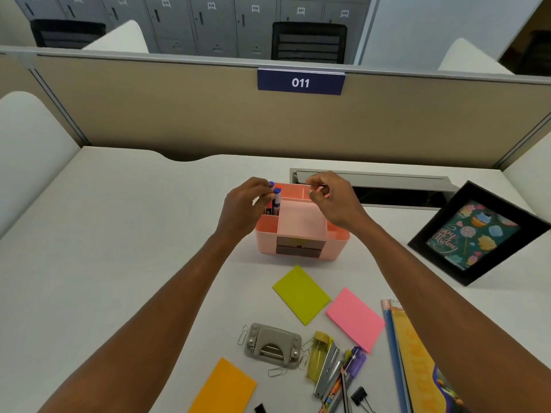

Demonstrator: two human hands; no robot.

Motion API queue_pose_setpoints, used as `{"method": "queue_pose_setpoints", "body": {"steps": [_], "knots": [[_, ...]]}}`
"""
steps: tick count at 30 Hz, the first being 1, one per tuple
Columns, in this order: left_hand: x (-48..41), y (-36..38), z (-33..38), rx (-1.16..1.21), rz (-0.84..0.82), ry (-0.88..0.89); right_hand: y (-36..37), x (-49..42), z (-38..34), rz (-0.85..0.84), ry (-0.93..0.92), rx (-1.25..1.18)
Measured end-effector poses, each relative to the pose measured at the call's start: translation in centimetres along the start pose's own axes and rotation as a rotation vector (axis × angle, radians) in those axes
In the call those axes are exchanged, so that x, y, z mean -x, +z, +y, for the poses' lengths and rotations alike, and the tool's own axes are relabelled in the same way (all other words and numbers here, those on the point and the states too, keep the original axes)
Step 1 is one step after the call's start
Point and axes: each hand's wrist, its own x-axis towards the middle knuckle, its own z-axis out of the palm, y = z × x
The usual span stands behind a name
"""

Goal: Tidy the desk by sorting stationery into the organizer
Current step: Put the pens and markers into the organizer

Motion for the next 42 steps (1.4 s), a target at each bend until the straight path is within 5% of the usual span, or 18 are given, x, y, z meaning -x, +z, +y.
{"method": "queue_pose_setpoints", "body": {"steps": [8, 20, 25, 35, 42], "knots": [[2.3, 0.3, -0.7, -0.253, -0.105, 0.123, -0.6, 1.1, -0.3, -0.022, 0.008, -0.003], [3.8, 0.4, 0.3, -0.240, -0.301, 0.035, -1.4, 6.2, -1.6, -0.103, 0.018, -0.035], [5.0, 0.2, 0.7, -0.273, -0.267, 0.121, -3.0, 8.5, -1.4, -0.105, 0.051, -0.070], [5.4, -1.1, 1.2, -0.155, -0.290, 0.007, -3.0, 13.7, -1.4, -0.205, 0.051, -0.029], [14.3, -2.6, 6.0, 0.042, -0.008, -0.122, -3.8, 19.0, -1.6, -0.275, 0.172, 0.088]]}}
